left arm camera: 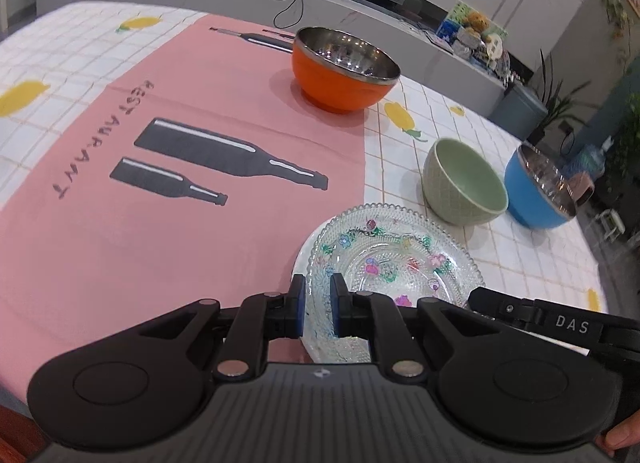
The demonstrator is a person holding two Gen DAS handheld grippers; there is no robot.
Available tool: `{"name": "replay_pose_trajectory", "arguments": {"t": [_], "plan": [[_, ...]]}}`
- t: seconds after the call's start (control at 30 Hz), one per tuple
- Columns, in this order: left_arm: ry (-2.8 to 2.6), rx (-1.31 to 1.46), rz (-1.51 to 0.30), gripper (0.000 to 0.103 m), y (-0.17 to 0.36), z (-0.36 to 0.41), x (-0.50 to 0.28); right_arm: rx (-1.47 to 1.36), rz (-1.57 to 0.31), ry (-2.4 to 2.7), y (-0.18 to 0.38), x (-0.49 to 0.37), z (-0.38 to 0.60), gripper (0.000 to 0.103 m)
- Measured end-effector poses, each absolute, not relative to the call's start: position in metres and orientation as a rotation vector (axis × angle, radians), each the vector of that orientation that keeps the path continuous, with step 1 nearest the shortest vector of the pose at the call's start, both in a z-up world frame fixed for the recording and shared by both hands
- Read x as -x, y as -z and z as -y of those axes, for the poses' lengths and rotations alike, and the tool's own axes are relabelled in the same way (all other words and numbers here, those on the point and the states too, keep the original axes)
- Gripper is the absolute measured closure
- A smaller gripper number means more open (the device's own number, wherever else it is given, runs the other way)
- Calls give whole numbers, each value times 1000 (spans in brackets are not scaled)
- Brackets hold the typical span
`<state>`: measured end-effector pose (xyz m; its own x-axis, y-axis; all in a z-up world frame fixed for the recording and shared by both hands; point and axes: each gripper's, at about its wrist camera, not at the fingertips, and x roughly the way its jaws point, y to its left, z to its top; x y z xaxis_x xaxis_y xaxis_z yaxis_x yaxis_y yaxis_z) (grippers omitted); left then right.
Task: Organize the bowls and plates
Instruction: 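Carry the glass plate over the white Fruity plate and lower it, then open both grippers and release the glass plate onto the white plate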
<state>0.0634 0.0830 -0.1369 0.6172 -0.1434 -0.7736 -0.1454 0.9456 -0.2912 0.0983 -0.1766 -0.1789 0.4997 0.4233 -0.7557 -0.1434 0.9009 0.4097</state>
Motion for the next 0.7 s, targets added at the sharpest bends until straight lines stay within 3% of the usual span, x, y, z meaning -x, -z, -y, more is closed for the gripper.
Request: {"name": "replay_pose_trajectory", "arguments": {"t": [0.53,0.63,0.7], "plan": [[-20,248,-918,93,136,-78,-67,-159,-972,-349,177,-95,161,92],[-40,245,-901,89,134,-81,-63,-175,-973,-348,178,-94,163,82],[-48,258,-890,80,133,-86,-60,-181,-969,-340,177,-93,166,80]]}}
